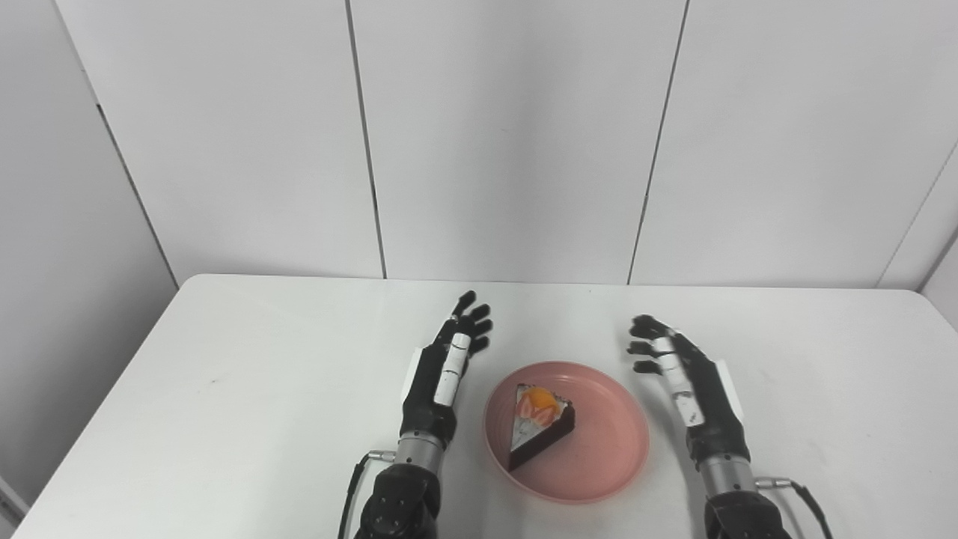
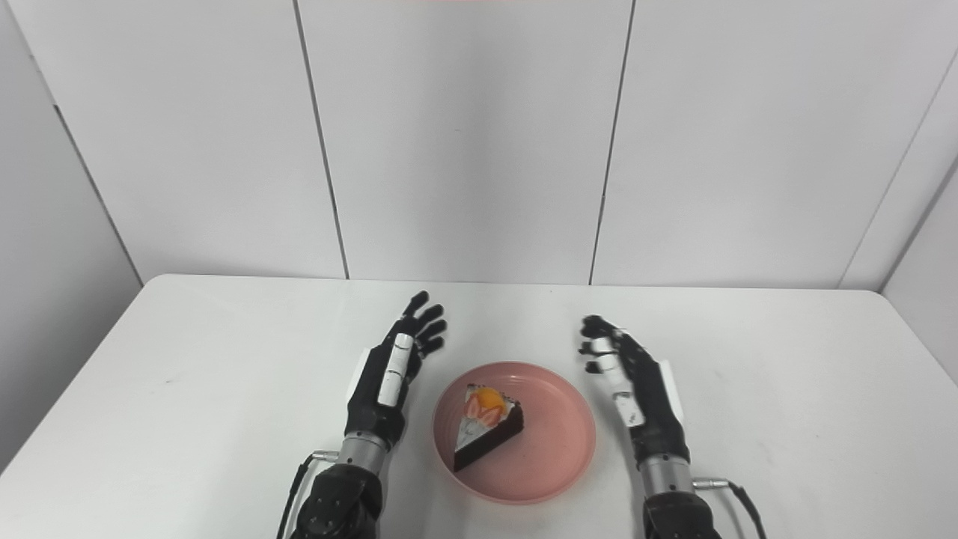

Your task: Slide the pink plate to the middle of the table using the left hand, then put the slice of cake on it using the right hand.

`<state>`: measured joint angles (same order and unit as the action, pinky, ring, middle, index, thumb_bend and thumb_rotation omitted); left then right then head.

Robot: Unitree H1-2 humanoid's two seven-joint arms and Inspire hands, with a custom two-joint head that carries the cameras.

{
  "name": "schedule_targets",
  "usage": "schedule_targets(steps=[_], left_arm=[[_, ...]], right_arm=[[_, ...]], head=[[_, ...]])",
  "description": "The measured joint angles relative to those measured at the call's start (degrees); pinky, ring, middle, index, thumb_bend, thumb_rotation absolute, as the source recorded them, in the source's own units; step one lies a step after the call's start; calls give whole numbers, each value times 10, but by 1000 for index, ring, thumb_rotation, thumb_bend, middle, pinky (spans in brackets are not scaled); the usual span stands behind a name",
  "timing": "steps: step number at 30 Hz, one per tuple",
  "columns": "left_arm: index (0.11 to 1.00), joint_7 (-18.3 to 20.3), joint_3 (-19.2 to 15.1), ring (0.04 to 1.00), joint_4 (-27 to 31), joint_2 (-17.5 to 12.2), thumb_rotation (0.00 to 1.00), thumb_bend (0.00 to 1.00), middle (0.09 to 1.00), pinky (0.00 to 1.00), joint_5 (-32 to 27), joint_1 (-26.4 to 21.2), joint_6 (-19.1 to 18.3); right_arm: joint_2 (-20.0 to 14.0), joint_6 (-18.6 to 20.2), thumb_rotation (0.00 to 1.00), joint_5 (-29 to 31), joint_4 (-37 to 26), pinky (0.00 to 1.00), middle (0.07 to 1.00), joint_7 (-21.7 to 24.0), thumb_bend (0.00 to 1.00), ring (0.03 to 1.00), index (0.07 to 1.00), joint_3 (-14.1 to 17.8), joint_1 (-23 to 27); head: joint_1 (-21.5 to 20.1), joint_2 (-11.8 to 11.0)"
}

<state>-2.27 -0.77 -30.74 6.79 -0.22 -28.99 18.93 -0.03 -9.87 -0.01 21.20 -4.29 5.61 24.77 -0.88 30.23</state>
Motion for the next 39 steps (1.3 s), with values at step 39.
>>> schedule_targets(steps=[39], left_arm=[[948,-33,3,984,24,3,959,799,969,1000,11,14,-48]], right_arm=[[-6,-20,1000,37,24,850,868,20,834,861,852,-21,6]], head=[[-6,4]])
